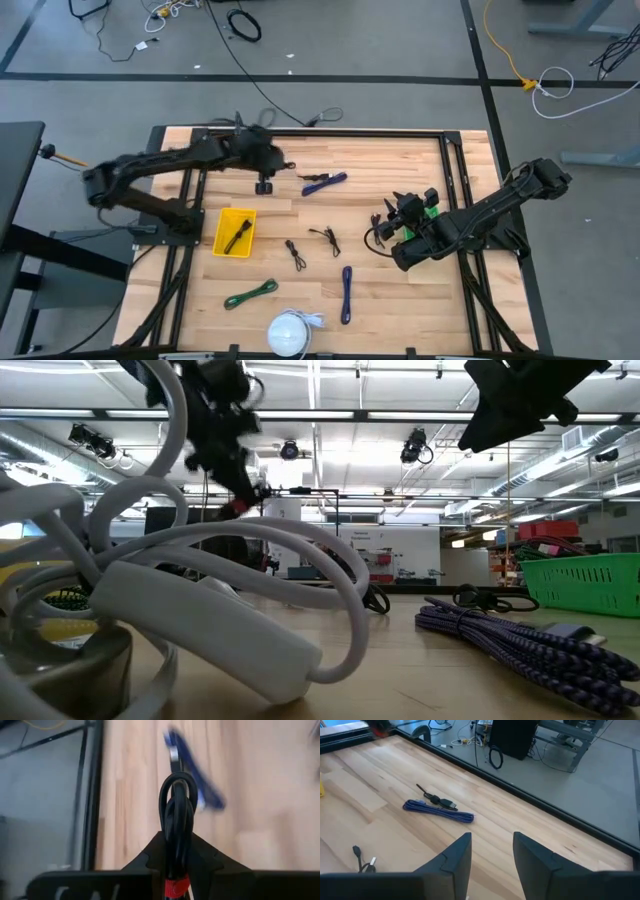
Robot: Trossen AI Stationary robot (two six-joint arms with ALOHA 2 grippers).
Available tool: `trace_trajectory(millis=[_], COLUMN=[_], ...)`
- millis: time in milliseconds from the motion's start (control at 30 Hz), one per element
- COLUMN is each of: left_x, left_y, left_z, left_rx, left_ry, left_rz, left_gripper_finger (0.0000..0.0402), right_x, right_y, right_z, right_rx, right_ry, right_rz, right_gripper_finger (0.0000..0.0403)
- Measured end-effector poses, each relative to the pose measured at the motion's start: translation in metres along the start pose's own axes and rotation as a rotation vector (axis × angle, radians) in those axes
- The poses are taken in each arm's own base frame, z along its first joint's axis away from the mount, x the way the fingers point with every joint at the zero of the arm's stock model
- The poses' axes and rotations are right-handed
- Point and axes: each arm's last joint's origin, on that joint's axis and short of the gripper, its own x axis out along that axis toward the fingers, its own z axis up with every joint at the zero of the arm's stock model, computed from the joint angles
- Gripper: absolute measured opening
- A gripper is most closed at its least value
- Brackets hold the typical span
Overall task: Pick & Place USB Port
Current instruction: Put the black charger cable into the yellow basket
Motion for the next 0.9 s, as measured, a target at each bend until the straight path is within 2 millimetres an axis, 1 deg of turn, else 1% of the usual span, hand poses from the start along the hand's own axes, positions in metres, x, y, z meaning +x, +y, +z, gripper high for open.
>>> trace_trajectory(millis=[67,200,300,433,667,767,900], left_x=[-0.019,-0.047,-0.062,-0.077,-0.091,-0.089,-0.08], left_y=[0.002,0.001,-0.003,-0.008,-0.025,-0.039,-0.061], left_z=[-0.002,-0.013,-0.02,-0.028,-0.041,-0.048,-0.063], left_rx=[-0.144,-0.377,-0.548,-0.748,-0.896,-0.963,-1.056], left_ry=[-0.039,-0.003,0.033,0.071,0.193,0.197,0.238], left_rz=[-0.014,-0.013,-0.02,-0.013,0.005,-0.025,-0.051], left_gripper_finger=[0.0049,0.0049,0.0049,0.0049,0.0049,0.0049,0.0049], right_x=[0.0,0.0,0.0,0.0,0.0,0.0,0.0], right_y=[0.0,0.0,0.0,0.0,0.0,0.0,0.0], right_z=[0.0,0.0,0.0,0.0,0.0,0.0,0.0], right_rx=[0.0,-0.007,-0.008,-0.022,-0.05,-0.065,-0.085], right_ry=[0.0,0.0,0.001,0.001,0.0,0.0,0.0], right_rz=[0.0,0.0,0.0,0.0,0.0,0.0,-0.001], right_gripper_finger=[0.0146,0.0146,0.0146,0.0146,0.0146,0.0146,0.0146])
